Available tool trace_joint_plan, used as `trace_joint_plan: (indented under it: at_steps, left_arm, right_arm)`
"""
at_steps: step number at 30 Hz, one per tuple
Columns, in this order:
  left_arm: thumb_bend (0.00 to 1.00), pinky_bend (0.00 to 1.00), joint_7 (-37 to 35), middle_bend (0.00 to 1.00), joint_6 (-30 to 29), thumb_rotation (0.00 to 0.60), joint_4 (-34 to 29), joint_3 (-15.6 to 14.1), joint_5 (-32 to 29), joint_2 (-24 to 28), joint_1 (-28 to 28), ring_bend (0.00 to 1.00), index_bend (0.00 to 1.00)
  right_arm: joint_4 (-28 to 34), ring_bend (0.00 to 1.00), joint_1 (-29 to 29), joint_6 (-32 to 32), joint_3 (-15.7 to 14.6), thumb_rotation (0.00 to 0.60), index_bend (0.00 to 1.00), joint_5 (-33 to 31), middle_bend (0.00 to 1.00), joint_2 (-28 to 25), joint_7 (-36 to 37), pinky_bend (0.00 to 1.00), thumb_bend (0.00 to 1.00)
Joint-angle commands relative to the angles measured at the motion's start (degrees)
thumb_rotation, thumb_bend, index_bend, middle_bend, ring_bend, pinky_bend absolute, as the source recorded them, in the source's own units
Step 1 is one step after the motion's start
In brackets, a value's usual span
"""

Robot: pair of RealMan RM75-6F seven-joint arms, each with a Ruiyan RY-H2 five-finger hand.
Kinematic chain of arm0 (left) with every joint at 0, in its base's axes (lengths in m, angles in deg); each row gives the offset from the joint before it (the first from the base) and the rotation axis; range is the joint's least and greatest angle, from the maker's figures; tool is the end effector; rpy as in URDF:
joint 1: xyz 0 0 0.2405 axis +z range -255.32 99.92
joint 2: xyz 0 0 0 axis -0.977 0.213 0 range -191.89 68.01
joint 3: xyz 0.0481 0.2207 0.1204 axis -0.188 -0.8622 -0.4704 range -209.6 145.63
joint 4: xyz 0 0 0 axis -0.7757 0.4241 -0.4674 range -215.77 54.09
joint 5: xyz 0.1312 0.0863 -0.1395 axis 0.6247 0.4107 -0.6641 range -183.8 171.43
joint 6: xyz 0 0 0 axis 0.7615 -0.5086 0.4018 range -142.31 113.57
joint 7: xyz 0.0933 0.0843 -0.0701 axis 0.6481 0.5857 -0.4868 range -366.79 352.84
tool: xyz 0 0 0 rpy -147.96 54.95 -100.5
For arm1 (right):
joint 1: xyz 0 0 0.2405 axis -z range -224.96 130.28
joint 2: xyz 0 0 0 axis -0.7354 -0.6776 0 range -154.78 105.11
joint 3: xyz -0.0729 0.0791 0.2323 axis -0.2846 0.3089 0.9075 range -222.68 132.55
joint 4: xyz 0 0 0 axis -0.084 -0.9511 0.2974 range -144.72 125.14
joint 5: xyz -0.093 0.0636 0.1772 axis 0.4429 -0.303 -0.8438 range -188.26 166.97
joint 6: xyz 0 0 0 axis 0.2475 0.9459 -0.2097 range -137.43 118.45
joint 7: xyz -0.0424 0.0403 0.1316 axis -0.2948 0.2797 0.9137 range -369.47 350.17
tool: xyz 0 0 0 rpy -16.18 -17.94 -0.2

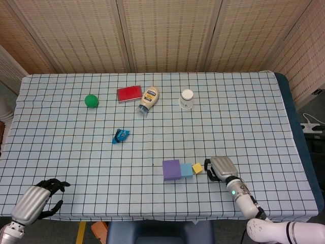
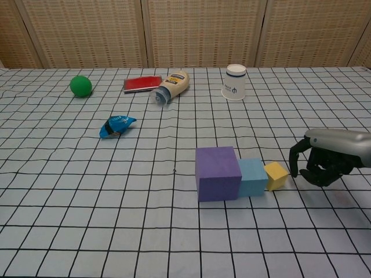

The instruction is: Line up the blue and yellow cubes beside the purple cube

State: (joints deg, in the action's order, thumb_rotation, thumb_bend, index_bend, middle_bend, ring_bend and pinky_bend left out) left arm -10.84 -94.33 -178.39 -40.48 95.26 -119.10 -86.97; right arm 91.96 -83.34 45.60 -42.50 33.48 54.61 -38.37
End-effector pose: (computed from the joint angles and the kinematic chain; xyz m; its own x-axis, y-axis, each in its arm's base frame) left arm -0.2792 0.1505 0.1396 0.4182 0.2612 0.8700 0.8912 -0.3031 -0.3374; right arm -0.2104 -0.2712 -0.0028 0.3607 -0.5566 0.7484 -0.9263 -0.1197 0.3574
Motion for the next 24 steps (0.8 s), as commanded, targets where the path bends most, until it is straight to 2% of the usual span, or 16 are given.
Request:
trace_joint_plan:
  at_steps: [1, 8, 24]
  left_arm:
    - [0.43, 0.35, 0.05, 0.41, 0.05, 0.600, -0.02, -0.04, 0.06, 0.01, -0.02, 0.25, 0.30]
    - [0.43, 0.35, 0.10, 0.41, -0.06, 0.600, -0.03, -0.02, 0.06, 0.03, 0.03, 0.25, 0.30]
    - [0.43, 0.35, 0.01, 0.41, -0.12, 0.600, 0.03, 0.01, 0.06, 0.04, 0.04, 0.25, 0.30]
  right_arm:
    - [0.38, 0.92, 0.04, 1.55, -0.33, 0.600, 0.50, 0.79, 0.87, 0.05, -0.69, 1.00, 0.52]
    - [-0.95, 0.92, 0.01, 0.40, -0.81, 0.600, 0.47, 1.24, 0.87, 0.62, 0.91, 1.00, 0.52]
    - [-3.82, 0.92, 1.17, -1.56, -1.04, 0.600, 0.46, 7.07, 0.87, 1.61, 7.38, 1.00, 0.52]
